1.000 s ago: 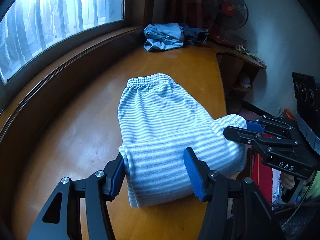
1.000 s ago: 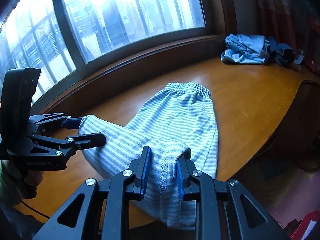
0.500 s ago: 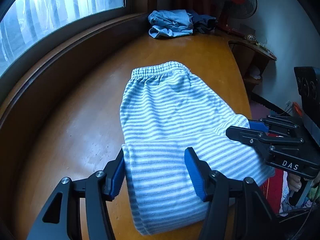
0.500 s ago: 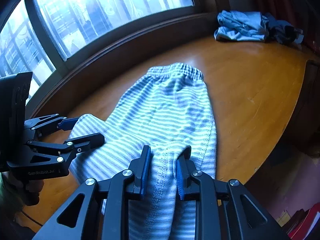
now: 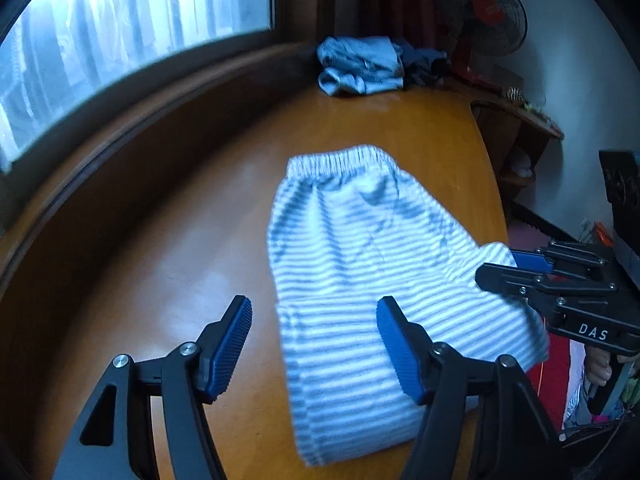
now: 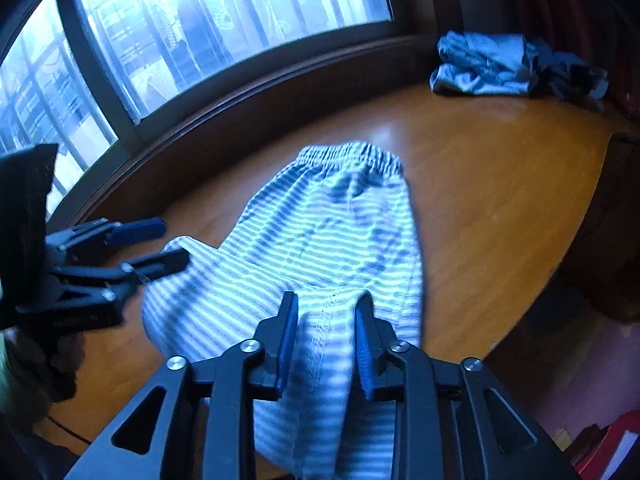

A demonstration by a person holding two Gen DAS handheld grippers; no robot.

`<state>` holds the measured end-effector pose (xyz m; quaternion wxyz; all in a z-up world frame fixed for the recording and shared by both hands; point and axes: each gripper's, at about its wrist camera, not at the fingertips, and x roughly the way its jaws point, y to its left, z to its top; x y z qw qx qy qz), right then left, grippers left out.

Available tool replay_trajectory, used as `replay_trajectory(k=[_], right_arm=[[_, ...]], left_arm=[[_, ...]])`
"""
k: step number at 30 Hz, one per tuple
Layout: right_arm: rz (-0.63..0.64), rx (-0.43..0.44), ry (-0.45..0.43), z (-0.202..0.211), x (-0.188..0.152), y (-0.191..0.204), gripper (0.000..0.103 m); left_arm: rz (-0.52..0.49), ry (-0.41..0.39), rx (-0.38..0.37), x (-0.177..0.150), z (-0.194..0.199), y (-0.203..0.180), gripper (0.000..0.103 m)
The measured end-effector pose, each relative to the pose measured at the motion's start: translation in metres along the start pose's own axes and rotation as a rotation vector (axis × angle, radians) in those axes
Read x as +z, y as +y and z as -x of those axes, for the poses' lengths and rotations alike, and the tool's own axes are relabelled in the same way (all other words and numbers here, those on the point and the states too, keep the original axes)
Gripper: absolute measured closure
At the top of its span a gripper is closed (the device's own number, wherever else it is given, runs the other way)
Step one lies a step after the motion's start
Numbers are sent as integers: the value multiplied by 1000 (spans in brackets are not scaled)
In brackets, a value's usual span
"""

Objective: Fold clothes
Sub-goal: 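Fold the held end over toward the waistband and open the right gripper, then grasp the folded end again with the right gripper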

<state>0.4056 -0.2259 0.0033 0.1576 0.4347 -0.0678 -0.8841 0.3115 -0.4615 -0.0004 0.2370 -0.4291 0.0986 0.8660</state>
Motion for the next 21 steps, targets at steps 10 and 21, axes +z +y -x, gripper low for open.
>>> replay_trajectory(k=[10,21], right_arm=[[24,-4,-61,17,-4,14,69],[23,18,-1,-26,-24,9,69]], left_arm=[[-40,-35,-65,-7,12,-21,40],[68,61,-117,-24,-41,-9,28]])
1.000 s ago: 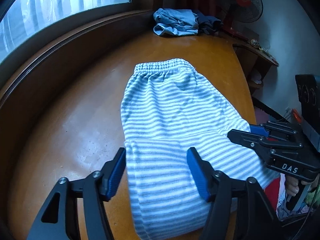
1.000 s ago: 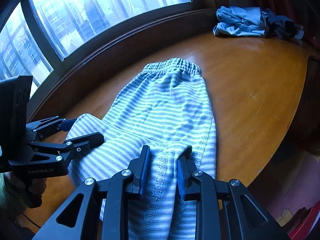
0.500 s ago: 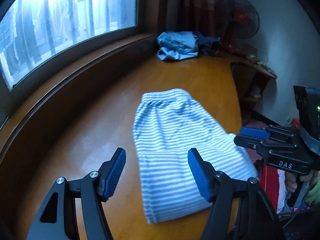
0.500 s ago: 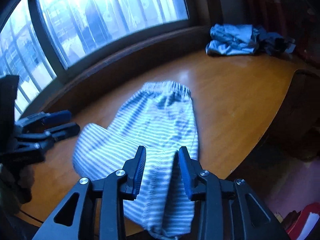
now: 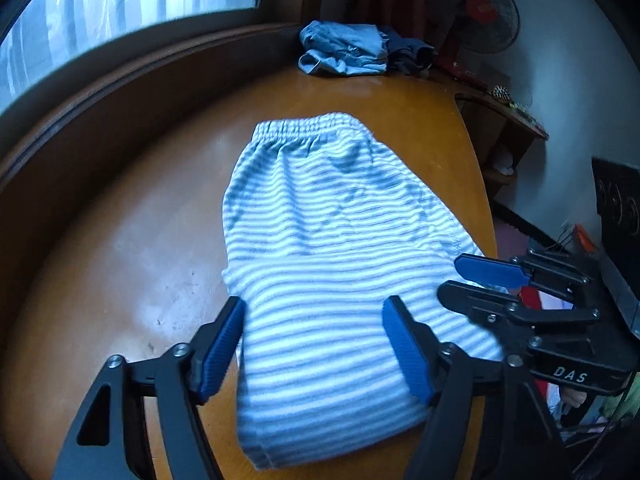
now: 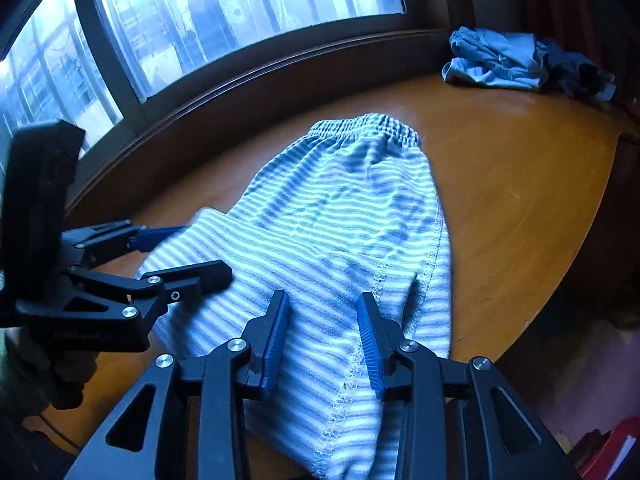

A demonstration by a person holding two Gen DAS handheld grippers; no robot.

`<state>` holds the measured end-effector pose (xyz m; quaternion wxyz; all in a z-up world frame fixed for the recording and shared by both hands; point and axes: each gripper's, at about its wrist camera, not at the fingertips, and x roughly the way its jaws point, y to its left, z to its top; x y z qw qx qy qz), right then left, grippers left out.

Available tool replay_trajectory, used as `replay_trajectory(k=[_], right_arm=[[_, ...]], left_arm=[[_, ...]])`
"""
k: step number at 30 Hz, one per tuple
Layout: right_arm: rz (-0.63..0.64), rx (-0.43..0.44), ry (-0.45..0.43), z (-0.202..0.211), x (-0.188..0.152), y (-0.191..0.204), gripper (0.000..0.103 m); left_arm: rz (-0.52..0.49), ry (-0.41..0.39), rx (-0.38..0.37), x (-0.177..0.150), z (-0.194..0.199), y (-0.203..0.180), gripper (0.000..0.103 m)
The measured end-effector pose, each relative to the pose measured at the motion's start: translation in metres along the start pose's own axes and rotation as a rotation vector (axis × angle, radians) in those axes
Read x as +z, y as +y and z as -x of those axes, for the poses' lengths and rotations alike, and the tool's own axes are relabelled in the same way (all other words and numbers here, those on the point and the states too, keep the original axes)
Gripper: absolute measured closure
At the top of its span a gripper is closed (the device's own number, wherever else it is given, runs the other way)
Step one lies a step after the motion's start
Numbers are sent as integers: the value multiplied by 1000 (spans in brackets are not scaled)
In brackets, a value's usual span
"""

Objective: Fold clothes
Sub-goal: 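Grasp the folded end again with the right gripper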

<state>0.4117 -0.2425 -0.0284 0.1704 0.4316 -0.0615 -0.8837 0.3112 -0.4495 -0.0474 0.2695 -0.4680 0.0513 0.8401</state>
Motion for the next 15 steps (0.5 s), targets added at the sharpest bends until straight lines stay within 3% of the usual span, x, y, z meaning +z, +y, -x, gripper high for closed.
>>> replay_trajectory(k=[3,11,15], right_arm=[[12,-6,-13,0,-2,3,69],[-4,-8,1,0,2,3,68],[22,-101,-3,16,5,9,65]], left_arm=[[44,10,-24,-1,-4,7,25],[-24,-30,46,-1,4,-5,24],[-17,-53,67,-2,27,0,26]])
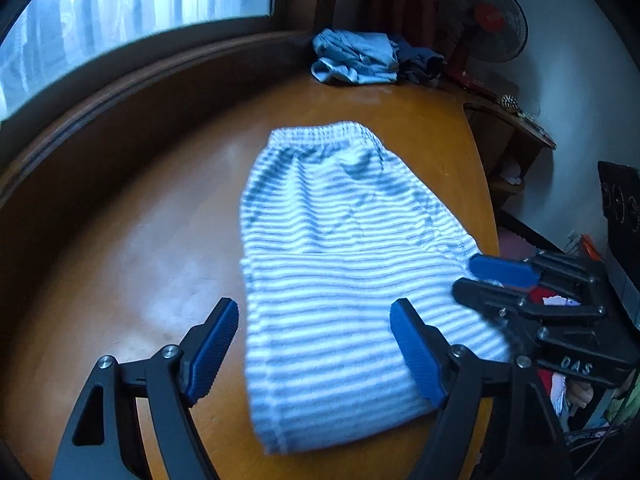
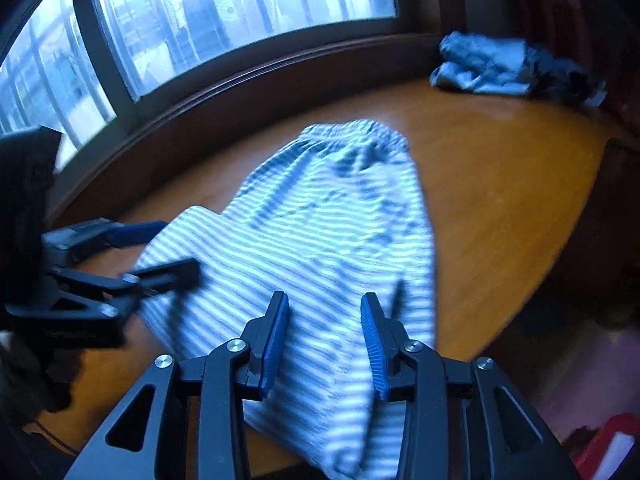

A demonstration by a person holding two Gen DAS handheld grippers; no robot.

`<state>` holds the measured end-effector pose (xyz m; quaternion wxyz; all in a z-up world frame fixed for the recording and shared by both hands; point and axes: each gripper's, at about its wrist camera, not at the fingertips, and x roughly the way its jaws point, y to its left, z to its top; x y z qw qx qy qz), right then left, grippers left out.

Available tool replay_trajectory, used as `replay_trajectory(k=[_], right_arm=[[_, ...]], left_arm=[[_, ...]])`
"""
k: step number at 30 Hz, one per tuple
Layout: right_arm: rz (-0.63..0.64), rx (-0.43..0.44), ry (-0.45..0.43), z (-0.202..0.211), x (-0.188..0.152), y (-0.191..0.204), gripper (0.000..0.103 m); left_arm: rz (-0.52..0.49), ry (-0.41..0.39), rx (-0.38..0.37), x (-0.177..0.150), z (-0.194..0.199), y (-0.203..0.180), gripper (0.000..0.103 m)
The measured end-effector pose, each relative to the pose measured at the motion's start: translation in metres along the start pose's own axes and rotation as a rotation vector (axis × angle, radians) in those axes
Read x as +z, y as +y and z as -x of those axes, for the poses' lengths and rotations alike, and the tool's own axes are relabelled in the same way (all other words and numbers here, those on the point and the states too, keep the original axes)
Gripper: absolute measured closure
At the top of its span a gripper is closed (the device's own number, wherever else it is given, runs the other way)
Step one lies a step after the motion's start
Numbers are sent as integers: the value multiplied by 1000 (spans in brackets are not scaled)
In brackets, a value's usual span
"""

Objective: Fold clothes
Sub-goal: 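Grasp the folded end again with the right gripper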

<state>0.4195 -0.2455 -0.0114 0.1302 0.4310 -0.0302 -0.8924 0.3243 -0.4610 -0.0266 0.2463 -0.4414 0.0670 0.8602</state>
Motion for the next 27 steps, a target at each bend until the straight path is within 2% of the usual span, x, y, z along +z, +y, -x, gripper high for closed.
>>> replay_trajectory(k=[6,10,17,20,27], right_arm=[[25,-77,-38,41,-12,-1,57],[33,-105,3,50,-32,6,56],[18,-78,39,47,-57,14,53],[4,-73,56,39,-61,13,52],[28,-102,71,24,-69,18,52]], left_arm=[[-18,-22,27,-8,36,23,27],[-69,-19,58,-24,40,29,27],[-157,33,20,-37,20,13,26],[-203,21,12,-36,14,4,26],[-212,26,-11,-36,10,7,26]])
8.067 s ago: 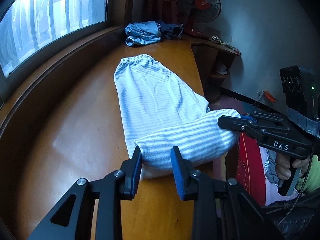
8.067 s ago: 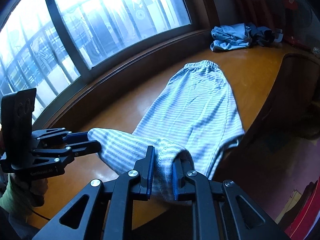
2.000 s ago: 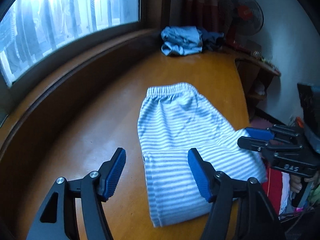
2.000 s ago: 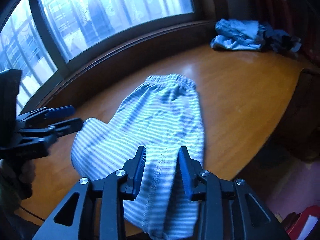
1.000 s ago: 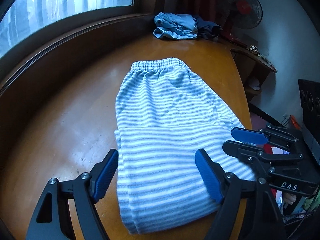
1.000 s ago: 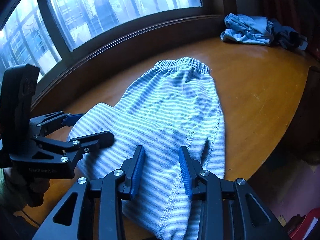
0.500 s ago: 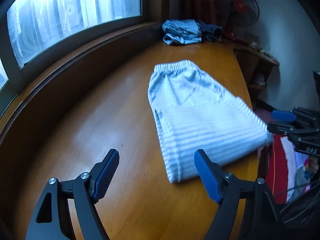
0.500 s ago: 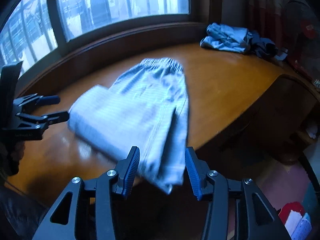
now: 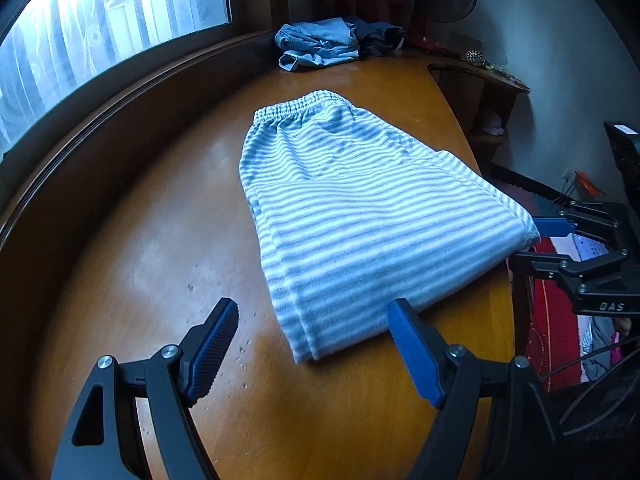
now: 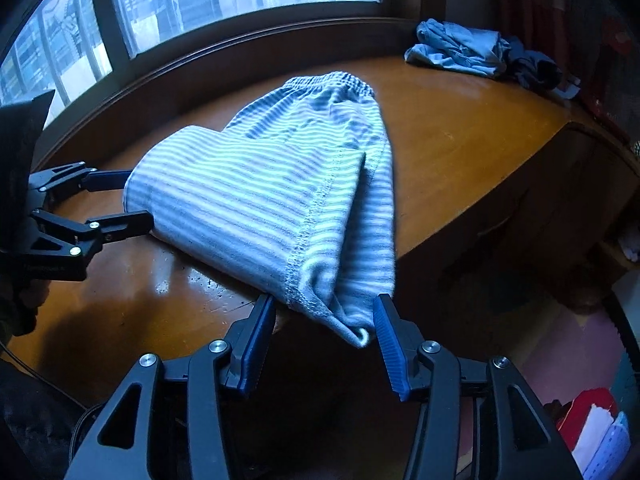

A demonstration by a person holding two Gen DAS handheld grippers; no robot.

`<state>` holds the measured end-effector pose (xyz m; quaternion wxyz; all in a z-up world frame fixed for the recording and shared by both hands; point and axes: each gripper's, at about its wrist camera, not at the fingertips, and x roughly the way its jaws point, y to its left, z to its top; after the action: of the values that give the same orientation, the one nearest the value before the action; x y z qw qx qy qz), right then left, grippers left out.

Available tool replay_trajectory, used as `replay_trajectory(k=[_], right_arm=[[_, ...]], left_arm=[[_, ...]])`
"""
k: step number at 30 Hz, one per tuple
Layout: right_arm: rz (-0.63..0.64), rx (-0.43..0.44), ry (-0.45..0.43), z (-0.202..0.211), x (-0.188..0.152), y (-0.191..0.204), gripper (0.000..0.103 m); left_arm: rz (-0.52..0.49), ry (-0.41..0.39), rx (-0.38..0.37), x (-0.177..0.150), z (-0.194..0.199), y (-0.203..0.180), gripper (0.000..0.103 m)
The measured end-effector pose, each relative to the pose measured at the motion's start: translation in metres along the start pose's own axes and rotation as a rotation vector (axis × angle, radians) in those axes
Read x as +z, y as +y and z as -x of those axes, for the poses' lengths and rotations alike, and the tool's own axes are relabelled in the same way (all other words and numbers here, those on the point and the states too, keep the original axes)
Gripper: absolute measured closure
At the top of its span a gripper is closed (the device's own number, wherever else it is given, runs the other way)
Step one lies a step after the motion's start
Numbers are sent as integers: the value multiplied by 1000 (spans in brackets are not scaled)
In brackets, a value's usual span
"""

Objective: Fold clothes
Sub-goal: 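Grasp the folded end again with the right gripper, then roll the held end over toward the waistband and open the right gripper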

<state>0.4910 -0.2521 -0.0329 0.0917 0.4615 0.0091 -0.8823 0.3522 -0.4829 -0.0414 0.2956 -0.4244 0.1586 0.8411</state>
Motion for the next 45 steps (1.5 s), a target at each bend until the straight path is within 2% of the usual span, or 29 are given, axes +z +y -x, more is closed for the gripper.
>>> replay_trajectory(k=[4,17,19,20,21,24,28,31,36,39,45], right_arm=[[58,-22,-10,-3,1,10,52],[108,-49,-52,-19,6,15,53],[127,-52,-60,-19,7,15,62],[141,-57,-66,-19,8,15,72],[153,-54,-67,-18,9,16,78],[169,-38,-86,-9,12,16,82],[156,20,-120,15,17,14,83],[128,85,-151,43,22,14,83],[86,191,-148,65,37,8,83],[51,235,-123,54,52,0,83],[55,271,-54,21,87,-11,83]], left_arm=[[-30,19,-21,-9,2,-3,26],[-34,4,-38,-7,-22,-19,26],[-46,-5,-41,-4,-25,-23,38],[-54,-9,-37,-3,-24,-25,42],[-61,-12,-34,-2,-24,-27,48],[-64,-17,-46,-1,-20,-29,55],[-39,-36,-81,-1,1,-20,57],[-21,-73,-96,0,32,-24,58],[11,-120,-95,5,71,-27,58],[51,-116,-94,11,72,-21,58],[114,-42,-74,38,36,-1,58]])
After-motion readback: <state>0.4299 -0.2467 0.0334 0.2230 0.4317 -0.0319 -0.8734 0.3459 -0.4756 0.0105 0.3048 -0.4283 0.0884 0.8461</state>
